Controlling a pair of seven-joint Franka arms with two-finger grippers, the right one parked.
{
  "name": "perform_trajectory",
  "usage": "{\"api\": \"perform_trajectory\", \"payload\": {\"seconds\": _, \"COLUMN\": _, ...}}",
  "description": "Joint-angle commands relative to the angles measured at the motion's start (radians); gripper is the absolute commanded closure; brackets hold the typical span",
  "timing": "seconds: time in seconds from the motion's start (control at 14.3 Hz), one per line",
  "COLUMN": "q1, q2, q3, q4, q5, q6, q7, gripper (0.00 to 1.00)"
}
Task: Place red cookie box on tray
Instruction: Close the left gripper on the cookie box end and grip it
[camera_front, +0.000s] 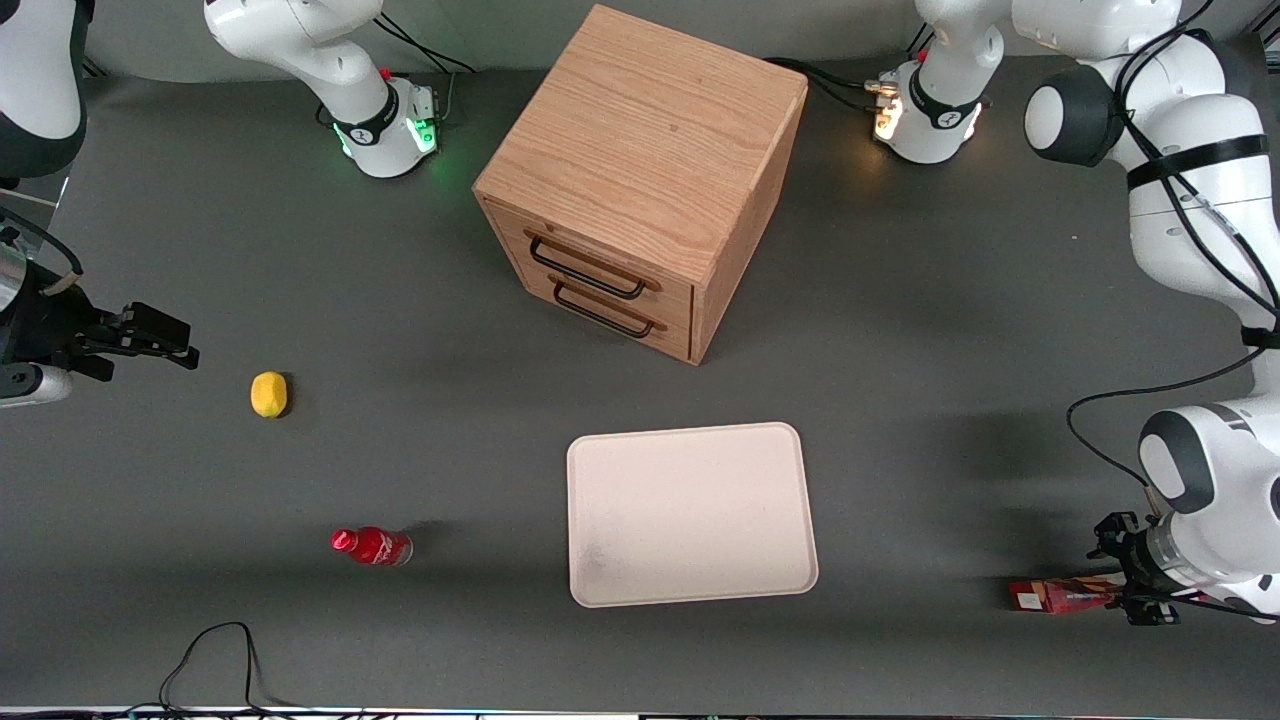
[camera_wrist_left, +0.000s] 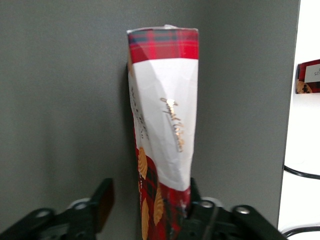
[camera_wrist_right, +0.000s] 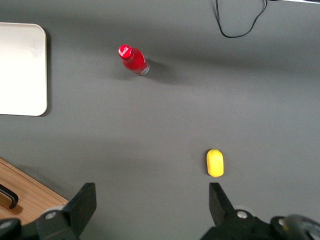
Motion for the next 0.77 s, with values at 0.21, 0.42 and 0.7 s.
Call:
{"api": "perform_trajectory", "payload": {"seconds": 0.21, "q1": 0.000, "q2": -0.003, "q3": -0.001, "q4": -0.009, "q5": 0.015, "q6": 0.017, "q7": -0.014, "gripper": 1.00}}
{"api": "perform_trajectory", "payload": {"seconds": 0.42, "q1": 0.000, "q2": -0.009, "q3": -0.001, "q4": -0.009, "q5": 0.016, "q6": 0.010, "q7": -0.011, "gripper": 1.00}}
{"api": "perform_trajectory", "payload": {"seconds": 0.7, "q1": 0.000, "q2": -0.045, "q3": -0.001, "q4": 0.005, "q5": 0.016, "q6": -0.059, "q7": -0.009, "gripper": 1.00}}
